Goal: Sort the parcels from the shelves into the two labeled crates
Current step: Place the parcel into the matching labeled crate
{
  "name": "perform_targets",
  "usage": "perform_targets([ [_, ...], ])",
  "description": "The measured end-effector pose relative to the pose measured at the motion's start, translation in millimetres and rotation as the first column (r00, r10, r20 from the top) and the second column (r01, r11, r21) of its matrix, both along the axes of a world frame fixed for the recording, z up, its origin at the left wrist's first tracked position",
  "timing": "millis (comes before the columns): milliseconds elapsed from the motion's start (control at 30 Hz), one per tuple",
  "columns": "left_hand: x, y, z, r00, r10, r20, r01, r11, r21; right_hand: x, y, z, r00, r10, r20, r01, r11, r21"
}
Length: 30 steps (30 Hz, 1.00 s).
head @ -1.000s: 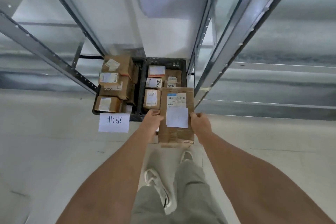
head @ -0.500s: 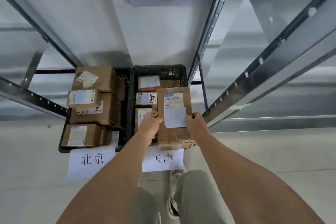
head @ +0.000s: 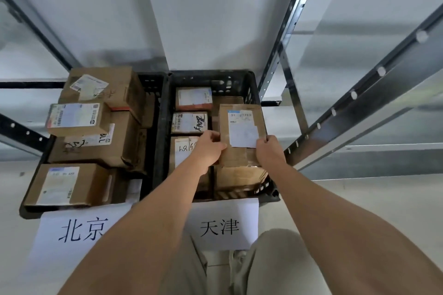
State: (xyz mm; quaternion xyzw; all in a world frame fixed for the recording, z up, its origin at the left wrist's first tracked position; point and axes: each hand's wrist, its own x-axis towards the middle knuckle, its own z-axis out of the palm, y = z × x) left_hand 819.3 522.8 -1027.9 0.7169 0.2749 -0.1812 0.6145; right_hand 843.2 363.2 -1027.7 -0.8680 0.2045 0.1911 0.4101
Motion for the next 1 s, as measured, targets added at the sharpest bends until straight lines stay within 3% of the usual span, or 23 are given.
perform_targets([
  [100,-13.5,-0.9,-20.6,0.996,-0.083,-0.037,0.085,0.994,0.068,-17.2,-3.1,-18.6,0.999,0.036,0.003,-0.036,0.999,0.012],
  [233,-32.7,-4.3,-37.4,0.989,-0.104,-0.11,0.106,0.994,0.012,-34.2,-8.5,-28.0,0.995,0.099,-0.001,-0.099,0.995,-0.028],
  [500,-6.3,2.0,-4.4,0.993,-0.113,0.034,0.111,0.993,0.045,-17.9,-6.9,-5.2,0.981,0.114,0.155,-0.093,0.986,-0.136],
  [733,53.1,18.4,5.8,0.99,-0.033,0.141,0.019,0.995,0.095,44.9,22.8,-0.2,0.967,0.044,0.249,-0.046,0.999,0.002],
  [1000,117.1,26.5,-22.0,0.99,0.012,0.142,-0.026,0.995,0.101,126.5,33.4,-34.9,0.936,0.201,0.29,-0.206,0.978,-0.011],
])
